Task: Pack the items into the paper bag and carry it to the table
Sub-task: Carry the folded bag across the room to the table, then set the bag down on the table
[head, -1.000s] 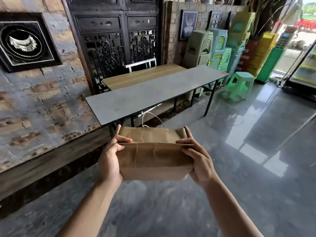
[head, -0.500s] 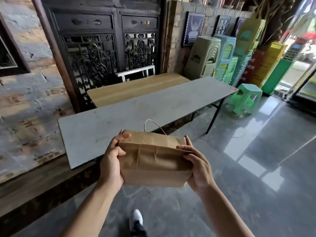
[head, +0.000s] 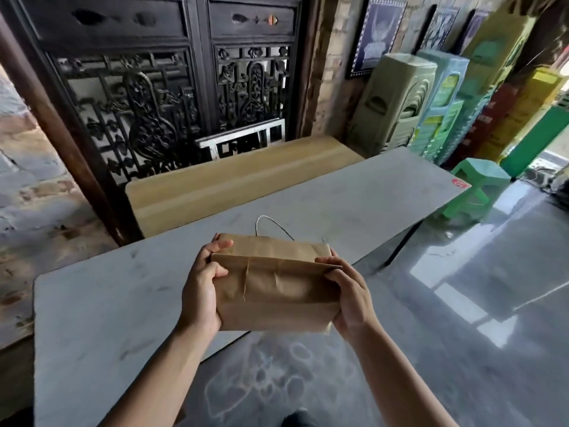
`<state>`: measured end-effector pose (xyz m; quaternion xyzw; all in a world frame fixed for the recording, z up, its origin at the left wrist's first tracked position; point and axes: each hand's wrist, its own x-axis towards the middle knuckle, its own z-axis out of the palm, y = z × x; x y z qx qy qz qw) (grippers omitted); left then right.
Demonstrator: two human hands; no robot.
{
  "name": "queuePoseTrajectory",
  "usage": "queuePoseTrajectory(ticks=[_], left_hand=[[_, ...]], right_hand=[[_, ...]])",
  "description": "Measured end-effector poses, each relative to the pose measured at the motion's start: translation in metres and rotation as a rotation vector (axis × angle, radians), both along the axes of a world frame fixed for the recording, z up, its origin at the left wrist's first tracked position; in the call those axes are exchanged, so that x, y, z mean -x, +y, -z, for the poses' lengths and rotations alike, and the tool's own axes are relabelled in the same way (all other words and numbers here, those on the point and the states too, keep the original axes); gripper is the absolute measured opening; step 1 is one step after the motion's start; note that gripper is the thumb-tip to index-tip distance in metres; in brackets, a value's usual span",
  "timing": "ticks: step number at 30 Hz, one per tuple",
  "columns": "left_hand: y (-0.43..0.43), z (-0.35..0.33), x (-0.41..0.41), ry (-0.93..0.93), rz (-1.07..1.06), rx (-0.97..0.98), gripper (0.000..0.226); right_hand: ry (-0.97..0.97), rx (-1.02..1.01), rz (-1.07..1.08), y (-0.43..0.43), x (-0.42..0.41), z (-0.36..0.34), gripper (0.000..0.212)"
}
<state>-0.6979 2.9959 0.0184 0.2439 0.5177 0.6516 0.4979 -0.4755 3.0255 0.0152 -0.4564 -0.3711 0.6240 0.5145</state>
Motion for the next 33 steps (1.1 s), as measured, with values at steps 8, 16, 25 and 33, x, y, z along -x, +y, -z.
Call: queuePoseTrajectory(ticks=[8,16,25,33], left_hand=[[0.146,0.058,-0.032,0.021,-0.207,0.199,0.034],[0.273,0.096,-0.088,0.043,-0.385,0.304,0.029],[0.321,0.155,-0.101,0.098,-0.432,0.400,0.035],[0.308,0.163,-0.089,0.390,-0.123,0.407,0.038]], right_hand=[[-0.226,0.020,-0.201,0.197,-0.014,0.062,0.026],[-0.191,0.118,-0.385,0.359,-0.049,0.103,0.029],[-0.321,0.077,-0.497,0.420,-0.056,0.162,0.034],[-0.553,-0.005,-0.669,0.424,-0.079,0.179,0.039]])
